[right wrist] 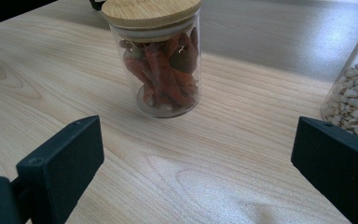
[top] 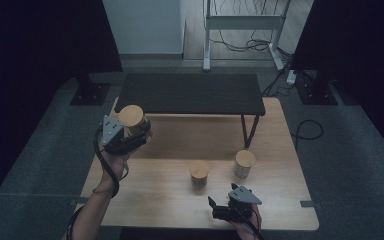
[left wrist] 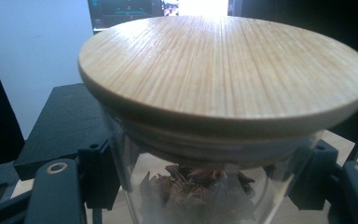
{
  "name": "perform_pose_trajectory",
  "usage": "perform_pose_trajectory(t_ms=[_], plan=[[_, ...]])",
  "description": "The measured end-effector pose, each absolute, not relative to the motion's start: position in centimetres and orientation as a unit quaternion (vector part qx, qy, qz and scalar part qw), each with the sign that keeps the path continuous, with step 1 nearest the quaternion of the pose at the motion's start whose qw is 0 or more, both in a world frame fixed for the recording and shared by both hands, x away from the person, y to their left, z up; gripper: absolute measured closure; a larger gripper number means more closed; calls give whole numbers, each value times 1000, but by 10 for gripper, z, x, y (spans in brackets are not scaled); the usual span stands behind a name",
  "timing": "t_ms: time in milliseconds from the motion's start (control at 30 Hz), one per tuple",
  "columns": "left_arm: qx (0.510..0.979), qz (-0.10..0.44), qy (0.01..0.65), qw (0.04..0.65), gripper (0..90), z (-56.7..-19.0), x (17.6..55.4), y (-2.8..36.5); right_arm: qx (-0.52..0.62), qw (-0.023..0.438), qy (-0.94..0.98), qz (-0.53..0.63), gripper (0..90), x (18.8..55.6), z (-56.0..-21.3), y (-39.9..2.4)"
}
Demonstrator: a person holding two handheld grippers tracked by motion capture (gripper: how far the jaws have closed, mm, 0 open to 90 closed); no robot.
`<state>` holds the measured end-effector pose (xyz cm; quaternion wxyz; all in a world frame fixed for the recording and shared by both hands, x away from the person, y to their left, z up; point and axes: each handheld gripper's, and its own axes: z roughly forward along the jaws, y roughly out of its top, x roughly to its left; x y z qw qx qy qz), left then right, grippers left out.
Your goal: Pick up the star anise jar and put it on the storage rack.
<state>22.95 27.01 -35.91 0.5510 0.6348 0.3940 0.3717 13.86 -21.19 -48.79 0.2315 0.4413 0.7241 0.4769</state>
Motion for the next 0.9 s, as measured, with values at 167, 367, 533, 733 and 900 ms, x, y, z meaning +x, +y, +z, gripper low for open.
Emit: perform_pose_trajectory(t_ms=[167,367,533,733,900], plan=[[635,372,392,552,264,-358,233,269,444,231,722,478,18,138,-488,-213],[636,374,388,552,264,-354,237,269,442,227,723,479,18,139,-488,-212],[634,377,388,553,264,-350,242,269,443,224,724,479,18,140,-488,-213],[633,379,387,552,264,-346,246,267,443,222,723,481,18,141,-488,-215],[632,383,383,553,264,-341,251,264,443,220,722,483,18,141,-488,-215]])
